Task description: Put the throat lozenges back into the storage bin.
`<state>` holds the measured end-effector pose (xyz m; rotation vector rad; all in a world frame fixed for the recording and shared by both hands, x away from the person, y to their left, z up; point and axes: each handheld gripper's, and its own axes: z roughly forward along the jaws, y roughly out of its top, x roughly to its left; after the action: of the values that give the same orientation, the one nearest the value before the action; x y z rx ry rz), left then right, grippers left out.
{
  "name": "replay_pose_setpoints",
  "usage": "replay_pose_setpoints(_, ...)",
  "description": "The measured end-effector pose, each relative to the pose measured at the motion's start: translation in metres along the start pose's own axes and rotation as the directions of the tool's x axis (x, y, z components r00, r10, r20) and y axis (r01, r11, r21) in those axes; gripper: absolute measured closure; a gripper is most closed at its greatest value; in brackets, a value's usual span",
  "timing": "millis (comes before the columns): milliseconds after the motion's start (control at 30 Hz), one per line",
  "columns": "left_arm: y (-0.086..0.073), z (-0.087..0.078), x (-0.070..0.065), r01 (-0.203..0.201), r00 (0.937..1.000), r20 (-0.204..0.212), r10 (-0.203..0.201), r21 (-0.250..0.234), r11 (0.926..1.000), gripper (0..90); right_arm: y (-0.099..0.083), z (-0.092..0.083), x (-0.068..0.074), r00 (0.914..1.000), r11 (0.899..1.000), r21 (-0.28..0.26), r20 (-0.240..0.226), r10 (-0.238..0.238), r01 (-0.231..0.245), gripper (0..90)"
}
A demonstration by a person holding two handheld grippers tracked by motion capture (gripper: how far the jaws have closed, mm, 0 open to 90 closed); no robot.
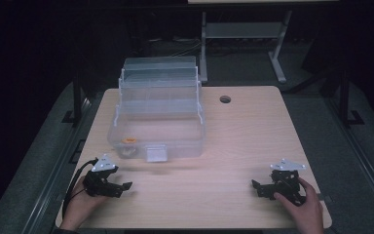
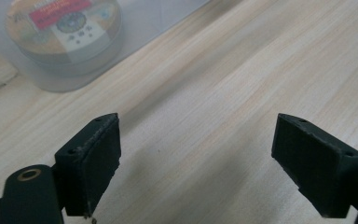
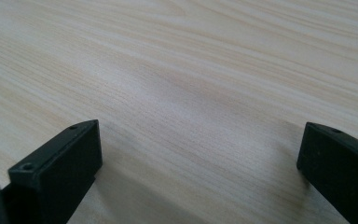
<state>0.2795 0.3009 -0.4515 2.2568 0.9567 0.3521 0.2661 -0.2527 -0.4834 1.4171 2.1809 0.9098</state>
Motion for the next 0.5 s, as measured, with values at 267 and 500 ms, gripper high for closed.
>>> replay_pose_setpoints(267, -0.008, 0.006, 0.002, -0.003, 1.0000, -0.004, 0.003, 0.003, 1.0000, 13.1, 0.000, 0.000, 0.000, 1.0000, 1.000, 0.000, 0.000, 0.000, 0.000, 0.0)
replay_pose_setpoints(500, -0.013, 0.010, 0.003, -0.015, 0.9999, -0.006, 0.015, -0.003, 0.9999, 12.1, 0.000, 0.000, 0.000, 1.0000, 1.000, 0.000, 0.000, 0.000, 0.000, 0.0)
